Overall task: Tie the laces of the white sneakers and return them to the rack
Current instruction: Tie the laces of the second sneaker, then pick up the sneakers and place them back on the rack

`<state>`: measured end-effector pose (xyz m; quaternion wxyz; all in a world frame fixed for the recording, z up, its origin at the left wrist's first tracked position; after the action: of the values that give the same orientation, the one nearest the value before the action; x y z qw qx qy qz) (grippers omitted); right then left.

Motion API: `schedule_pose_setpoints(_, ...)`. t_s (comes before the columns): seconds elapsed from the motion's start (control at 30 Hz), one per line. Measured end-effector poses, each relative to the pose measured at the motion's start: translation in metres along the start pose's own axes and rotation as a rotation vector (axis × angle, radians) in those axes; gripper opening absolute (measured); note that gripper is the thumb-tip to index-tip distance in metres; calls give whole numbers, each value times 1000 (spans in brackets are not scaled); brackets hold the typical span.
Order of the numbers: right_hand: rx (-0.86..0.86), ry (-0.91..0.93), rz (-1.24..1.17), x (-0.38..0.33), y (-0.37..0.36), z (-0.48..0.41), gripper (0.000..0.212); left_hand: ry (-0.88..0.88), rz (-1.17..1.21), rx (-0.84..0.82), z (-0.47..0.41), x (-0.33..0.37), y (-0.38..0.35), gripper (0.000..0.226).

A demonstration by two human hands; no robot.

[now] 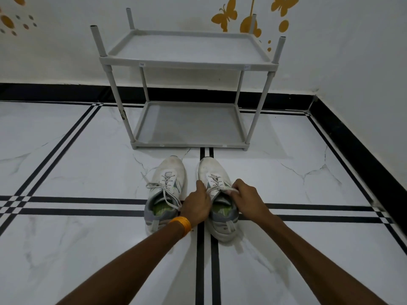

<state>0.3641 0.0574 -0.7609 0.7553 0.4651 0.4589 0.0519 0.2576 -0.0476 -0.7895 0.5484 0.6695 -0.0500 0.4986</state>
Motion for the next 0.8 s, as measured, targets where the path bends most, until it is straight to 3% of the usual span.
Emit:
schedule_pose_setpoints(0.1,-44,-47,-170,8,-4,1,23,171,128,119,-2,-8,13,37)
schedule_pose_setpoints(0.2,-14,-12,-150,5,-6,-1,20,184,-17,202,-11,-8,28,60)
schedule_pose_setpoints(0.3,68,82,98,-9,-1,-2,16,154,-132,270,-19,-1,45,41)
schedule_pose_setpoints(0.4,71,204,343,-24,-8,-1,19,45,-403,240,-31,20,48,26)
schedule_pose_setpoints(0.6,114,251,329,-20,-15,8,21,22,-554,113,-33,12,32,21)
schedule_pose_setpoints(0.8,115,212,274,-16,-14,9,23,-21,-568,104,-33,18,31,16)
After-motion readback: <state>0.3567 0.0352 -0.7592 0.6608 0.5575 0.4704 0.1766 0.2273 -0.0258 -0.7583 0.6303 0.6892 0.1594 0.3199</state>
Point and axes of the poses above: each hand's wrist, its own z-axis away from the middle knuckle, its own y-axis out of the back of the hand, x = y × z, the point moved 10 cm from there along -z, towards the middle knuckle, and after that the axes turned 3 degrees about z, right-handed, at the moved point
